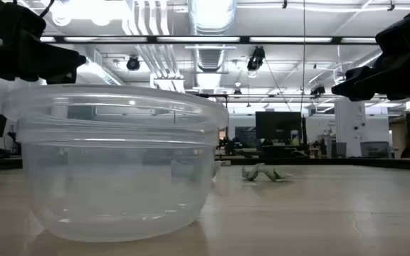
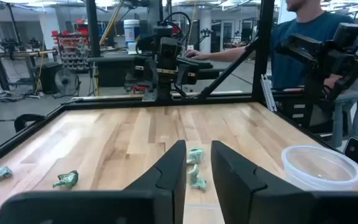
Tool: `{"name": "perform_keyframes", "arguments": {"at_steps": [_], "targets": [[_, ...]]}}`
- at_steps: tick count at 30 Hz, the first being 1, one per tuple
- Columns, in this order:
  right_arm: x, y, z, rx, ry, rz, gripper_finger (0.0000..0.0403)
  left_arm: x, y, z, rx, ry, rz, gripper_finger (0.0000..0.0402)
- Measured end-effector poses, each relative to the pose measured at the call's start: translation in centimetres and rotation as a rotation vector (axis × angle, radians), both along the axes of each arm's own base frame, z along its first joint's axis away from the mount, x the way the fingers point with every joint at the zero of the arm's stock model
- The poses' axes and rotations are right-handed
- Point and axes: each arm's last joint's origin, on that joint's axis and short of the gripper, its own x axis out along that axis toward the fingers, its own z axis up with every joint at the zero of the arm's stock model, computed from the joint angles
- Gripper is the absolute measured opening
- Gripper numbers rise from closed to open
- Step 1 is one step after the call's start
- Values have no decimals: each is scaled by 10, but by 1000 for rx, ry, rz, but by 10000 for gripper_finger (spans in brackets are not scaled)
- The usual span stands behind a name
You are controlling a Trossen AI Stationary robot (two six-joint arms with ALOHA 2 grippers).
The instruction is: Pick and place Stevia / Truvia into bins
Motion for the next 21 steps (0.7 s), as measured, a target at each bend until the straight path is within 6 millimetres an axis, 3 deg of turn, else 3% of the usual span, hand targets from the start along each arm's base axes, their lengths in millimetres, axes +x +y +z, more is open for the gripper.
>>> {"name": "perform_keyframes", "arguments": {"at_steps": [21], "targets": [[0, 0, 0, 0, 0, 0, 253, 0, 0, 0, 0, 0, 0, 57]]}}
